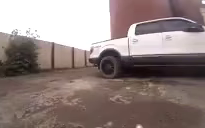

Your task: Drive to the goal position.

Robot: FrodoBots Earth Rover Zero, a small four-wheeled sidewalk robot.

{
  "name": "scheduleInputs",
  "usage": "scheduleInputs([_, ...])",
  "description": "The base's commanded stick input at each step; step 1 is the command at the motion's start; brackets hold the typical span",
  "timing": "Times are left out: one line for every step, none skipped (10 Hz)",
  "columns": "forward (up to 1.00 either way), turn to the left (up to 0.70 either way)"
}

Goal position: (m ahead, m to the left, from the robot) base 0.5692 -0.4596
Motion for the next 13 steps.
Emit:
scheduleInputs([0.00,-0.70])
scheduleInputs([0.00,-0.70])
scheduleInputs([0.00,-0.70])
scheduleInputs([0.00,-0.70])
scheduleInputs([0.00,-0.70])
scheduleInputs([0.00,-0.70])
scheduleInputs([0.00,-0.70])
scheduleInputs([0.00,-0.70])
scheduleInputs([0.00,-0.70])
scheduleInputs([0.00,-0.70])
scheduleInputs([0.00,-0.70])
scheduleInputs([0.00,-0.70])
scheduleInputs([0.00,-0.70])
